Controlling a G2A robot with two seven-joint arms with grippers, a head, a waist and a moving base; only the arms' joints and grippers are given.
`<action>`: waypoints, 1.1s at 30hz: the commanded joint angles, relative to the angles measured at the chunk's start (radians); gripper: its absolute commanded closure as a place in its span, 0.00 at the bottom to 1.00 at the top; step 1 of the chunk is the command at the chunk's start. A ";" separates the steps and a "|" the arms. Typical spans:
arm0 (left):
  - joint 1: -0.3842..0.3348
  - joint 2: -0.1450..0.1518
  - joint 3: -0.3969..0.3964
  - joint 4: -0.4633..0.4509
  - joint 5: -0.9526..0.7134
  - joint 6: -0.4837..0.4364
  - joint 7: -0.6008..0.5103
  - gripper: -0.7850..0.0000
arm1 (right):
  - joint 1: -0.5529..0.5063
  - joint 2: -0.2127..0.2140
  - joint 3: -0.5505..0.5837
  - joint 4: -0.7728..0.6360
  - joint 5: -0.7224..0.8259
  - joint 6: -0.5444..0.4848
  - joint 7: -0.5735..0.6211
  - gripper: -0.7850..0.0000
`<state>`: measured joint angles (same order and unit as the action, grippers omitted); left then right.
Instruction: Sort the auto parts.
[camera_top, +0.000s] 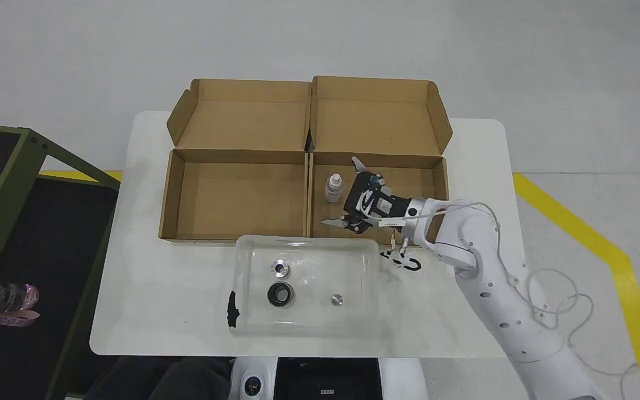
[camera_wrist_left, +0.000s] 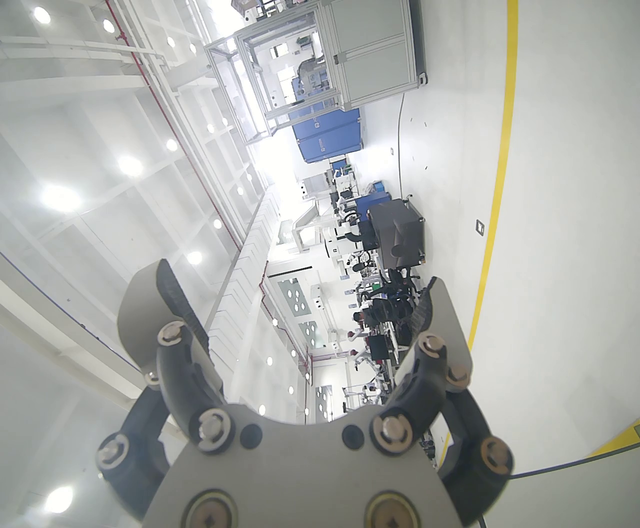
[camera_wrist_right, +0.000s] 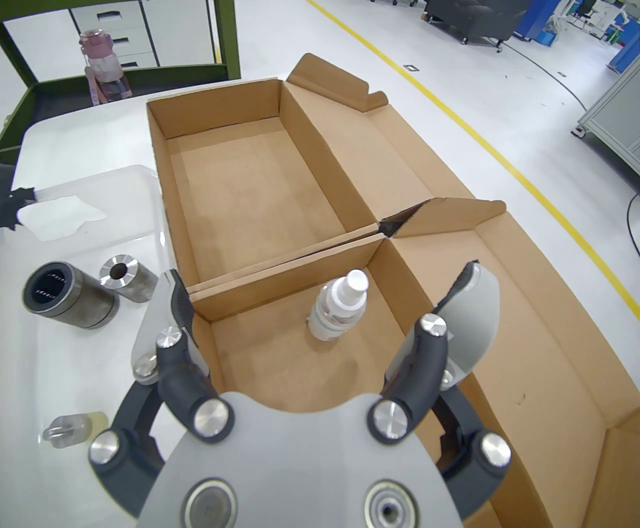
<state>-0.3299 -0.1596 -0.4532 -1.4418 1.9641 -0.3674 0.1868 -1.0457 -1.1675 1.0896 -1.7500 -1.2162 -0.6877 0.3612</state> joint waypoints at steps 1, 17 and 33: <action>0.000 0.000 0.000 0.000 0.000 0.000 0.000 0.00 | -0.025 0.005 0.005 -0.036 -0.005 -0.010 0.024 0.00; 0.000 0.000 0.000 0.000 0.000 0.000 0.000 0.00 | -0.200 0.040 0.048 -0.271 -0.053 -0.089 0.113 0.00; 0.000 0.000 0.000 0.000 0.000 0.000 0.000 0.00 | -0.279 0.063 -0.005 -0.355 -0.210 -0.174 0.203 0.00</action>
<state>-0.3299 -0.1596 -0.4532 -1.4418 1.9641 -0.3674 0.1868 -1.3242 -1.1053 1.0880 -2.1035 -1.4203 -0.8609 0.5588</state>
